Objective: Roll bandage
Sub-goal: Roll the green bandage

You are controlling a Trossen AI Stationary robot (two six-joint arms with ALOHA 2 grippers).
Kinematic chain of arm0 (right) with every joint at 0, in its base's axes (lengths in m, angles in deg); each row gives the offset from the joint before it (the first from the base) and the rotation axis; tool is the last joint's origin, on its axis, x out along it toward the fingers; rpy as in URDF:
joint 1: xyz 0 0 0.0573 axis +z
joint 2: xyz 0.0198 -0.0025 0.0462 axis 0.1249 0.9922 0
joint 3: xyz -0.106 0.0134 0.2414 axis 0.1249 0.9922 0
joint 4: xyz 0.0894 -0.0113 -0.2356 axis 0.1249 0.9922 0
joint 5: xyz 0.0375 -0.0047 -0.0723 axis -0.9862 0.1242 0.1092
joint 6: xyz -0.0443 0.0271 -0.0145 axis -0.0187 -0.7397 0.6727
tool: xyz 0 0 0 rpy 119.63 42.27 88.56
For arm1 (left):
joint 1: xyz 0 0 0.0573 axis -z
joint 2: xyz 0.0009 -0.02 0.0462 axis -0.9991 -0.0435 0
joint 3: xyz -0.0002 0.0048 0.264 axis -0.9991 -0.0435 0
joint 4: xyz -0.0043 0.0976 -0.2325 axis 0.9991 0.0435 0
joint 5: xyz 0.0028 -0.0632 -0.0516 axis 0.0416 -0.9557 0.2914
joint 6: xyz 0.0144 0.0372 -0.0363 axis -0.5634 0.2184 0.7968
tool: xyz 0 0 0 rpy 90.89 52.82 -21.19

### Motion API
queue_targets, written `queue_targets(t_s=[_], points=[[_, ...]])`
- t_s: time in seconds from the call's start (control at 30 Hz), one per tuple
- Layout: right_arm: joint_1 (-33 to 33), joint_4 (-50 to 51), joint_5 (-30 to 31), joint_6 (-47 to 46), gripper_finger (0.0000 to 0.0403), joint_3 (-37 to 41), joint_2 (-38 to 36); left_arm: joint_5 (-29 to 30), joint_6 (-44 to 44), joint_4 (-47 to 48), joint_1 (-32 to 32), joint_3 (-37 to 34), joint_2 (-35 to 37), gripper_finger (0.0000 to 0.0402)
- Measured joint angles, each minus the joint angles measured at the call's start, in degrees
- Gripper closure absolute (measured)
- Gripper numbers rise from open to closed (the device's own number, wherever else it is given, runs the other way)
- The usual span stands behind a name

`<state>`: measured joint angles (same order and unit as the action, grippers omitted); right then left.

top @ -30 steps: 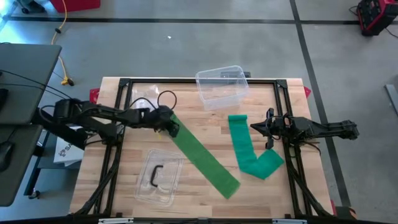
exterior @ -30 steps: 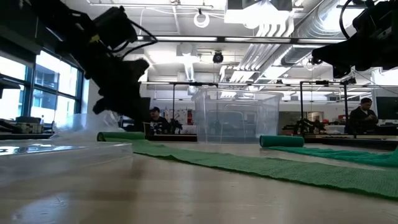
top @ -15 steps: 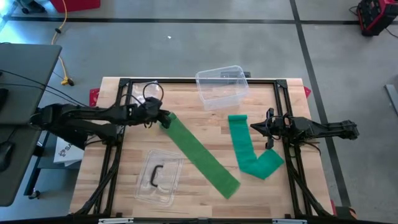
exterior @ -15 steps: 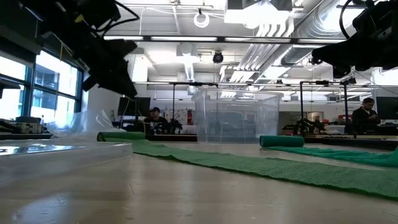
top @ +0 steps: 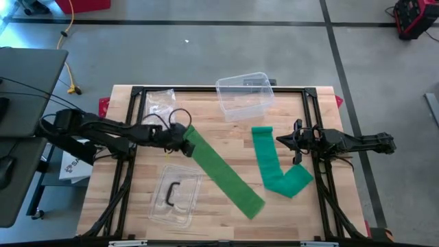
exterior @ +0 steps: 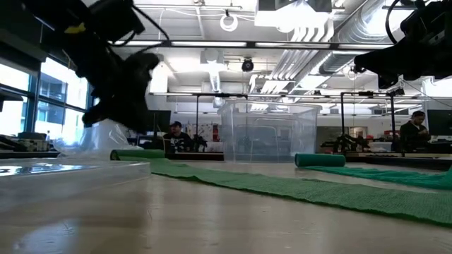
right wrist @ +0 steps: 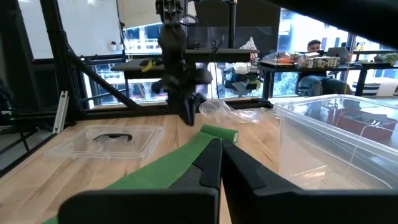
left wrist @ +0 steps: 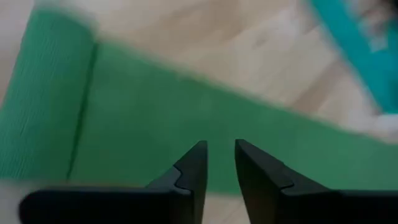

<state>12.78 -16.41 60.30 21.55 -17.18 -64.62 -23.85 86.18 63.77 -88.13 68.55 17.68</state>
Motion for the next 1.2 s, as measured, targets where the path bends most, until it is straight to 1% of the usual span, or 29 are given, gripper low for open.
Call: queue_targets(t_s=[0.27, 0.43, 0.53, 0.7, 0.77, 0.83, 1.0, 1.07, 1.2], points=[[0.0, 0.0, 0.0, 0.0, 0.0403, 0.0, 0.0, -0.4, 6.3, 6.6, 0.2, 0.0, -4.8, 0.0239], [0.0, 0.0, 0.0, 0.0, 0.0403, 0.0, 0.0, 0.0, 7.4, 8.7, -1.1, 0.0, -6.1, 0.0209], [0.0, 0.0, 0.0, 0.0, 0.0403, 0.0, 0.0, 2.6, 7.3, 9.5, -3.0, 0.0, -6.8, 0.0204], [0.0, 0.0, 0.0, 0.0, 0.0403, 0.0, 0.0, 5.4, 3.9, 9.1, -6.3, 0.0, -8.0, 0.0204], [0.0, 0.0, 0.0, 0.0, 0.0403, 0.0, 0.0, 5.3, 2.9, 9.1, -7.4, 0.0, -8.4, 0.0204], [0.0, 0.0, 0.0, 0.0, 0.0403, 0.0, 0.0, 3.8, 1.4, 9.2, -8.3, 0.1, -8.1, 0.0204], [0.0, 0.0, 0.0, 0.0, 0.0403, 0.0, 0.0, -0.3, -3.1, 11.1, -8.9, 2.8, -4.1, 0.0204], [0.0, 0.0, 0.0, 0.0, 0.0403, 0.0, 0.0, -0.2, -4.6, 14.3, -8.9, 4.1, -2.0, 0.0204], [0.0, 0.0, 0.0, 0.0, 0.0403, 0.0, 0.0, 1.3, -5.1, 21.5, -10.3, 4.2, 1.4, 0.0204]])
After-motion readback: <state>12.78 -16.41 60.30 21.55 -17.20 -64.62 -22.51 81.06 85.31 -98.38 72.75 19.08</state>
